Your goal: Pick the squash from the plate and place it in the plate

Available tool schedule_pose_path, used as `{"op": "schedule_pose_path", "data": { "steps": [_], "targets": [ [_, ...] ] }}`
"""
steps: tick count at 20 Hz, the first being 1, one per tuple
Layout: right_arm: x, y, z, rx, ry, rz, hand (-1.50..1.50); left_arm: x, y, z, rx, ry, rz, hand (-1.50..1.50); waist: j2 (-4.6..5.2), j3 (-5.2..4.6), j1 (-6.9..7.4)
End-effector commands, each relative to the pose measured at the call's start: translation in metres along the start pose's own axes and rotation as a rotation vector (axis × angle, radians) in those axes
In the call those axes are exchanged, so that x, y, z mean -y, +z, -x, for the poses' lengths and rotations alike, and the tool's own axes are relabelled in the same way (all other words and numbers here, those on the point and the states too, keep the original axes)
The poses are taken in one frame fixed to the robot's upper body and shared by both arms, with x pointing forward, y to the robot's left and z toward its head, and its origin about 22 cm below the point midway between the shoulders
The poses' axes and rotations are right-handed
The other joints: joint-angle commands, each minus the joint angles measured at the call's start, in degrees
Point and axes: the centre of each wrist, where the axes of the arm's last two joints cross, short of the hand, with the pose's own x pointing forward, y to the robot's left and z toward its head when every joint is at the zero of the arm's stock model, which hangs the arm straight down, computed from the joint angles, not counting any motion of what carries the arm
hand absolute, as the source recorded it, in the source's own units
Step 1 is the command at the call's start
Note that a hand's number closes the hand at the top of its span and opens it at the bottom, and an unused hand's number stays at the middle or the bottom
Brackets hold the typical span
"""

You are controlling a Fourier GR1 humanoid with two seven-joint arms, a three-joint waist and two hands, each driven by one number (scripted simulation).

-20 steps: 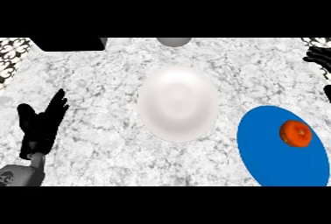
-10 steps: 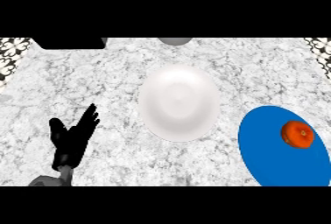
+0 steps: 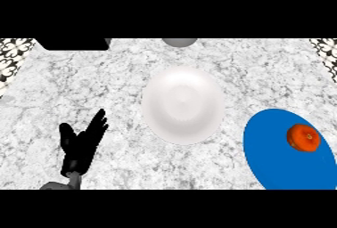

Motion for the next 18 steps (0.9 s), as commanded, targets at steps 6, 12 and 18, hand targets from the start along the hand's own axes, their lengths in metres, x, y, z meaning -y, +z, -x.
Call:
{"op": "schedule_pose_path", "data": {
  "steps": [6, 12, 18],
  "targets": [
    [-0.007, -0.017, -0.038, -0.137, 0.289, -0.397, -1.5, 0.0, 0.001, 0.001, 0.011, -0.001, 0.001, 0.0, -0.21, -0.12, -0.22],
    [-0.045, -0.024, -0.066, -0.208, 0.394, -0.439, -1.5, 0.014, 0.005, 0.005, 0.007, 0.015, 0.007, 0.0, -0.3, -0.09, -0.54],
    [-0.084, -0.016, -0.064, -0.245, 0.437, -0.43, -1.5, -0.02, -0.016, -0.005, -0.01, 0.003, 0.004, 0.0, -0.11, -0.04, -0.38]
  ]
}}
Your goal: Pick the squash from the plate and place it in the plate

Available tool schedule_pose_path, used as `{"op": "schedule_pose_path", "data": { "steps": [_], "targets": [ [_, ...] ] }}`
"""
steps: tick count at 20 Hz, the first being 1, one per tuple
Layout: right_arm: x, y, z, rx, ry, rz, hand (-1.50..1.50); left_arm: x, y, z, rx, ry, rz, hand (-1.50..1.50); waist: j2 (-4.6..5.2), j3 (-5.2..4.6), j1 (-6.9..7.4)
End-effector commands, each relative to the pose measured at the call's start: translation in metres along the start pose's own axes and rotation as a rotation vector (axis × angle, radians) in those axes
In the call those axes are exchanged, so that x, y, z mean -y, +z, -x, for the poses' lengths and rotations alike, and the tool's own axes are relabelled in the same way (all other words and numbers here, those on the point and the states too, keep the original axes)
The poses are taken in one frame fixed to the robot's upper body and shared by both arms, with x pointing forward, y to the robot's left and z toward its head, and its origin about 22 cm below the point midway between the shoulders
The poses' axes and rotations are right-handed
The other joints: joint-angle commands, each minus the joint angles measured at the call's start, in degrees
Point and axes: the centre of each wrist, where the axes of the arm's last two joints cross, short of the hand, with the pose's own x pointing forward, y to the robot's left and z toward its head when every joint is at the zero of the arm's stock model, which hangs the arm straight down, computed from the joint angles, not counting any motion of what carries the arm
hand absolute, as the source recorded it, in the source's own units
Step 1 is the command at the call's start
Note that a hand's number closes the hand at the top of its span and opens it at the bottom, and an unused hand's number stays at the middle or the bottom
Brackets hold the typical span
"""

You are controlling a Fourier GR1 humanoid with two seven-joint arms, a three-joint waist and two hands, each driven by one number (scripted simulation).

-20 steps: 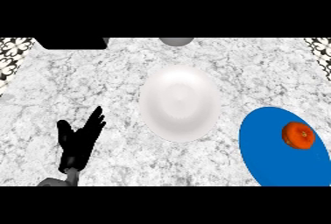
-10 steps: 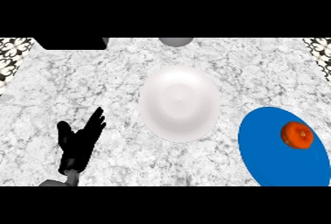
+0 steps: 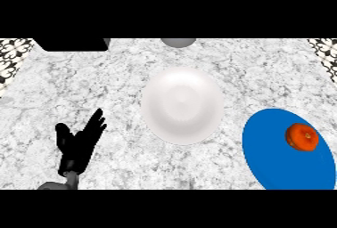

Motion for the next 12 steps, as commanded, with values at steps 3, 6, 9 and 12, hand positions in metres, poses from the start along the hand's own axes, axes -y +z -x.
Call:
{"op": "schedule_pose_path", "data": {
  "steps": [3, 6, 9, 12],
  "targets": [
    [-0.03, -0.003, -0.001, -0.088, 0.059, -0.045, -1.5, 0.005, 0.007, -0.002, -0.017, -0.002, 0.025, 0.0, 0.11, 0.02, 0.36],
    [-0.043, -0.007, -0.024, -0.084, 0.043, -0.105, -1.5, 0.002, 0.001, -0.008, -0.008, -0.002, -0.004, 0.0, 0.09, 0.01, 0.24],
    [-0.057, -0.015, -0.031, -0.082, 0.022, -0.113, -1.5, -0.006, 0.006, -0.002, -0.009, -0.008, -0.011, 0.0, 0.1, 0.01, 0.34],
    [-0.064, 0.004, -0.036, -0.085, 0.014, -0.115, -1.5, 0.003, 0.005, 0.007, -0.017, 0.003, 0.02, 0.0, 0.06, 0.0, 0.01]
  ]
}}
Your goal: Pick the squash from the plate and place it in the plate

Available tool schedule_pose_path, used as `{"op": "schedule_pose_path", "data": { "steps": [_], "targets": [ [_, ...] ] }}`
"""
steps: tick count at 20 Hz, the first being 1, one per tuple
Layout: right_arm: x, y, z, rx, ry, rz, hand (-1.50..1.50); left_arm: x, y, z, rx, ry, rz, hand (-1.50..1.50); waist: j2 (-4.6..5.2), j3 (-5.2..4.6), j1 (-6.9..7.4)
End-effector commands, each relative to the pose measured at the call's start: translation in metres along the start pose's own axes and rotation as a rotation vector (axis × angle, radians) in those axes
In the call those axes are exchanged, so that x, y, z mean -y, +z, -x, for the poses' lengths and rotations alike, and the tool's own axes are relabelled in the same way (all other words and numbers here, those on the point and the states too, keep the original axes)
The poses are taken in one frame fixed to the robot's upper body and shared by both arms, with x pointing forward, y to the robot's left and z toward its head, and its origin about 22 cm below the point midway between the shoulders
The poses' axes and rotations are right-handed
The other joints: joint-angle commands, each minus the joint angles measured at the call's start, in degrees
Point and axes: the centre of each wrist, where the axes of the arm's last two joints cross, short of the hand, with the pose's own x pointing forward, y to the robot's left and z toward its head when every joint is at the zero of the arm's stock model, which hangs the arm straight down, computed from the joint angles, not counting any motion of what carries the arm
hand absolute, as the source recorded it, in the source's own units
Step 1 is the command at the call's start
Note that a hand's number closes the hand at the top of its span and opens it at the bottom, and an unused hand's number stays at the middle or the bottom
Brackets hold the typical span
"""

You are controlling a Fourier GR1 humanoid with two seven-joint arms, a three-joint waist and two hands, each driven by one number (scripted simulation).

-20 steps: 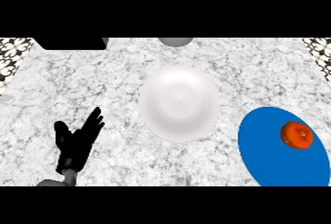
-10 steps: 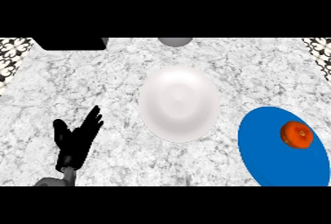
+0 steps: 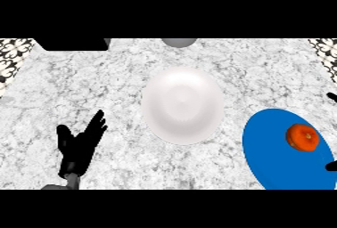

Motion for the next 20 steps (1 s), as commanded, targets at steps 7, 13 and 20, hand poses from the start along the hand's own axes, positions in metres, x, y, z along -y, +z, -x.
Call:
{"op": "schedule_pose_path", "data": {
  "steps": [7, 13, 20],
  "targets": [
    [-0.045, -0.014, -0.001, -0.061, 0.093, 0.016, -1.5, 0.013, 0.009, 0.004, -0.009, 0.001, 0.015, 0.0, 0.06, 0.0, 0.31],
    [-0.04, -0.011, -0.003, -0.093, 0.114, 0.025, -1.5, 0.003, 0.009, -0.003, -0.017, -0.004, -0.019, 0.0, 0.01, 0.0, 0.11],
    [-0.078, -0.024, 0.014, -0.099, 0.13, -0.049, -1.5, -0.02, 0.005, -0.004, 0.018, 0.013, -0.001, 0.0, 0.05, 0.0, 0.12]
  ]
}}
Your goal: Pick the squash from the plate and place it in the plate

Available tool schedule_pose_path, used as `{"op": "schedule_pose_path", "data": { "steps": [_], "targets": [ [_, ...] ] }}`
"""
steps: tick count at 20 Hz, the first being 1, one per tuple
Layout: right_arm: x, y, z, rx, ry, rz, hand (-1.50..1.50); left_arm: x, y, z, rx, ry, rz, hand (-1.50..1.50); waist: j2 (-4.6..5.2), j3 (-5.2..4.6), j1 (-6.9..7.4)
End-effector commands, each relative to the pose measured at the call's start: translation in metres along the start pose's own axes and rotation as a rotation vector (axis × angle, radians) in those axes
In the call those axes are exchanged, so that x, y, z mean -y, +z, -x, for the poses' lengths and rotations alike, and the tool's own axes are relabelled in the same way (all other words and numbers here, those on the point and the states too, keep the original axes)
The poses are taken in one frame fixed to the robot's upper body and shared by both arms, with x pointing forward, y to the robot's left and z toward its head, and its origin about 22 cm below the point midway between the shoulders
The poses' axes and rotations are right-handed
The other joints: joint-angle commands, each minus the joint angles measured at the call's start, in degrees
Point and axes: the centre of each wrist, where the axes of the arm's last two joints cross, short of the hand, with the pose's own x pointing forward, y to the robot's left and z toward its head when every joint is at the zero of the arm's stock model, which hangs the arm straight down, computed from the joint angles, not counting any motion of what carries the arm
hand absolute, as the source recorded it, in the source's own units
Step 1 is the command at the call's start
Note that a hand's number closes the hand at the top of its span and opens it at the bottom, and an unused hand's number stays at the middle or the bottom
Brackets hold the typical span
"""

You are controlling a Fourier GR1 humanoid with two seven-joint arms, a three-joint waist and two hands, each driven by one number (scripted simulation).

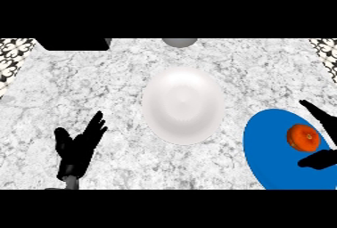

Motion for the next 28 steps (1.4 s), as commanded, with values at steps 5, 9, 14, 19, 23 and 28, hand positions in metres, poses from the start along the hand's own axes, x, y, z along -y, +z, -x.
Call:
{"op": "schedule_pose_path", "data": {
  "steps": [5, 9, 14, 19, 23, 28],
  "targets": [
    [-0.007, -0.011, 0.011, -0.003, 0.131, -0.101, 1.5, 0.02, -0.006, 0.001, -0.022, -0.022, 0.0, 0.0, 0.09, -0.01, 0.1],
    [0.002, -0.021, 0.014, 0.059, 0.157, -0.064, 1.5, 0.017, -0.002, -0.004, 0.0, 0.004, -0.003, 0.0, 0.04, -0.02, 0.05],
    [-0.02, -0.024, 0.007, 0.067, 0.177, -0.026, 1.5, 0.004, -0.011, -0.007, -0.011, 0.001, 0.002, 0.0, 0.03, -0.02, -0.06],
    [-0.077, -0.036, -0.111, 0.062, 0.082, 0.107, 1.5, 0.015, -0.008, 0.01, -0.023, -0.005, 0.014, 0.0, -0.16, -0.33, 0.78],
    [-0.111, -0.041, -0.164, 0.034, -0.002, 0.109, 1.5, 0.016, -0.012, -0.004, -0.003, -0.028, 0.051, 0.0, 0.33, -0.64, 5.66],
    [-0.092, -0.04, -0.245, 0.074, -0.079, 0.411, 1.5, 0.023, -0.013, -0.006, -0.01, -0.044, 0.093, 0.0, -0.65, -0.49, 7.69]
  ]
}}
